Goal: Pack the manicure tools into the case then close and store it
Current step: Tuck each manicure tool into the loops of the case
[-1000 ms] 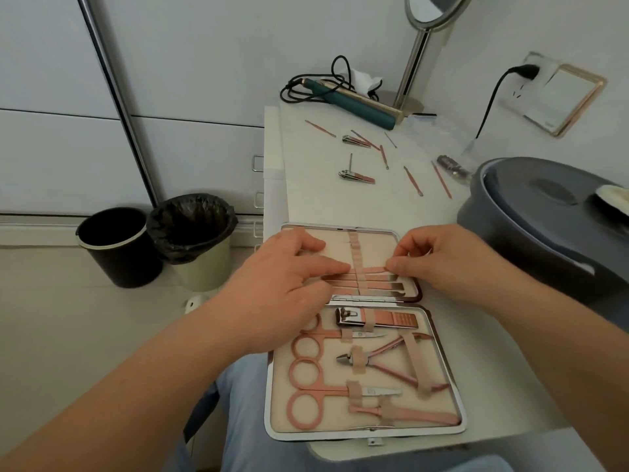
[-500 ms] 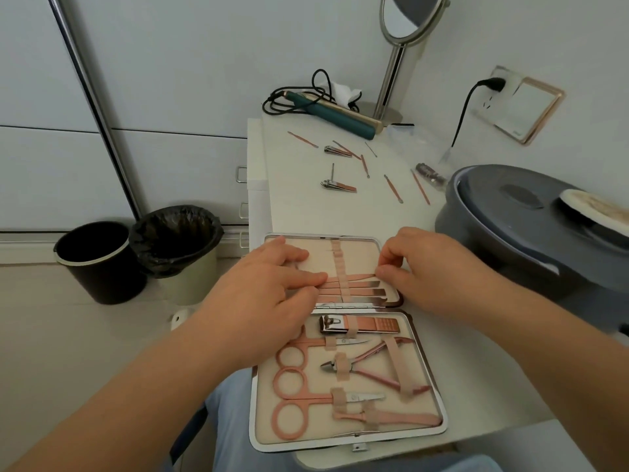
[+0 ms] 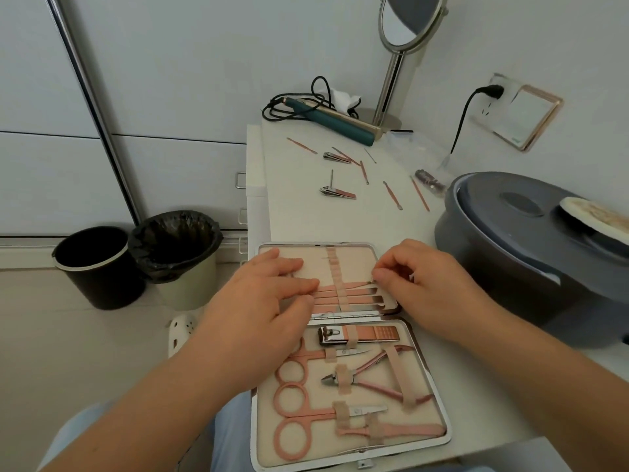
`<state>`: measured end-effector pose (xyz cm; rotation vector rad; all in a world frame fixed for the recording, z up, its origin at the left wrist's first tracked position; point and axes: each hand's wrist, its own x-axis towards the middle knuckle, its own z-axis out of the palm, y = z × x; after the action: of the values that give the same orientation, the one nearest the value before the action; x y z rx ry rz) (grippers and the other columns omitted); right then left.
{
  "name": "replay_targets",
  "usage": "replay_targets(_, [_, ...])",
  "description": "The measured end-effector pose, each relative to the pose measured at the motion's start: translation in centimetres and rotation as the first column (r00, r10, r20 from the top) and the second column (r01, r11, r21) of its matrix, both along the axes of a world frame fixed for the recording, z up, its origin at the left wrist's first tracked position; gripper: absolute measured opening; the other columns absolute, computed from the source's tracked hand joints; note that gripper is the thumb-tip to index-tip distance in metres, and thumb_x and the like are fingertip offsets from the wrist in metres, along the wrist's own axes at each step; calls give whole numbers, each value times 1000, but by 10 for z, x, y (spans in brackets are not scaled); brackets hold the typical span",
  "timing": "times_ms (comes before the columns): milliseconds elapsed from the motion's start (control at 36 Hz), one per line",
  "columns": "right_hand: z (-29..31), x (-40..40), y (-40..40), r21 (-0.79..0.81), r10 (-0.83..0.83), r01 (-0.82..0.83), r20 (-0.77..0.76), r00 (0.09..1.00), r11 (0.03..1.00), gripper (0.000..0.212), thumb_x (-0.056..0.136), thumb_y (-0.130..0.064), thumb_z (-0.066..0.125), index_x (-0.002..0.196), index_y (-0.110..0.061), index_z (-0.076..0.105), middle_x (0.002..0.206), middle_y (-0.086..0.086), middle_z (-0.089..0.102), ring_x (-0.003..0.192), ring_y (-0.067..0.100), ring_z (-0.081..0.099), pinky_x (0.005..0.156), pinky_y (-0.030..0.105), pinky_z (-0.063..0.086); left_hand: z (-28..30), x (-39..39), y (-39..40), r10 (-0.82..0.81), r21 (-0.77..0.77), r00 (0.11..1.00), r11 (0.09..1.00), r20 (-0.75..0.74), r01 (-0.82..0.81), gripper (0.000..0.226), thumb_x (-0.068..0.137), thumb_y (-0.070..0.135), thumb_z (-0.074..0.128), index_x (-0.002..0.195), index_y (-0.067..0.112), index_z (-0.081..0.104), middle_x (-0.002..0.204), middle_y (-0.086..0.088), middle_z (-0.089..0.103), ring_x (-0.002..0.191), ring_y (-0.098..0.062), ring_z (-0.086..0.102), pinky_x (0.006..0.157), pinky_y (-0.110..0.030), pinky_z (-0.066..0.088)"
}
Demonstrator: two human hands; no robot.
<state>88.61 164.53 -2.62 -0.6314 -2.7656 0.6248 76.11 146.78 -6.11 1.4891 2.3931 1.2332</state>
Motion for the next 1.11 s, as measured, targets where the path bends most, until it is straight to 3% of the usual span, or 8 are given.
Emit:
replay_targets(111, [-2, -2, -1, -22, -13, 13, -14, 1000, 1000, 13, 84, -33, 60, 73, -38, 56, 82, -17, 54, 76, -5, 52, 59, 7, 36, 0, 2, 1, 37, 28, 999, 999, 6, -37, 28, 85, 32, 51, 111, 37, 60, 128, 23, 45, 125, 9, 20, 91, 4, 4])
replay_targets(194, [0, -5, -1, -18, -17, 17, -6, 1000, 1000, 11, 82, -34, 62, 73, -38, 57, 82, -15, 54, 76, -2, 52, 60, 9, 36, 0, 2, 1, 53, 54, 999, 997, 1, -53, 27, 84, 34, 52, 110, 38, 61, 123, 26, 45, 120, 13, 20, 85, 10, 2])
replay_targets(361, [5, -21, -3, 47, -55, 57, -35, 998, 997, 14, 86, -34, 55, 74, -40, 50, 85, -18, 51, 77, -1, 50, 62, 10, 34, 6, -11, -2, 61, 141, 997, 988, 46, -67, 22, 83, 26, 57, 101, 34, 67, 111, 28, 50, 114, 15, 32, 84, 11, 14])
replay_targets(500, [5, -54, 6, 59, -95, 96, -24, 995, 994, 5, 88, -36, 52, 92, -38, 52, 100, -18, 45, 87, 0, 46, 69, 13, 34, 2, -28, -3, 40, 136, 999, 990, 30, -44, 22, 81, 15, 61, 93, 31, 69, 99, 35, 49, 108, 17, 37, 87, 9, 17])
replay_targets(611, [2, -87, 20, 23, -185, 185, 15, 983, 983, 24, 90, -33, 50, 113, -29, 53, 124, -8, 44, 107, 10, 46, 83, 23, 34, -4, -39, -7, -38, 166, 999, 986, 32, 32, 26, 79, 6, 64, 89, 28, 71, 99, 28, 58, 112, 14, 41, 93, 2, 24])
replay_targets(806, [7, -146, 57, 44, -333, 331, 88, 939, 943, 37, 90, -19, 44, 127, -17, 50, 137, 5, 41, 122, 25, 43, 97, 35, 37, -11, -48, -10, -103, 266, 991, 961, 89, 76, 21, 74, 24, 57, 90, 31, 70, 101, 27, 60, 116, 9, 42, 96, -5, 30])
replay_targets(944, [12, -178, 88, 134, -397, 381, 122, 910, 915, 40, 86, -9, 41, 124, -15, 52, 124, 8, 51, 101, 23, 50, 77, 28, 39, -16, -47, -10, -145, 334, 979, 938, 142, 90, 22, 76, 34, 58, 91, 27, 72, 102, 21, 64, 118, 9, 42, 96, -6, 32])
replay_targets(1111, [12, -201, 115, 254, -368, 301, 278, 887, 919, 34, 92, -13, 31, 120, -9, 50, 125, 13, 51, 110, 28, 48, 78, 29, 33, -20, -47, -7, -123, 349, 982, 935, 147, 65, 19, 74, 21, 60, 88, 25, 73, 99, 18, 65, 117, 9, 41, 95, -5, 30])
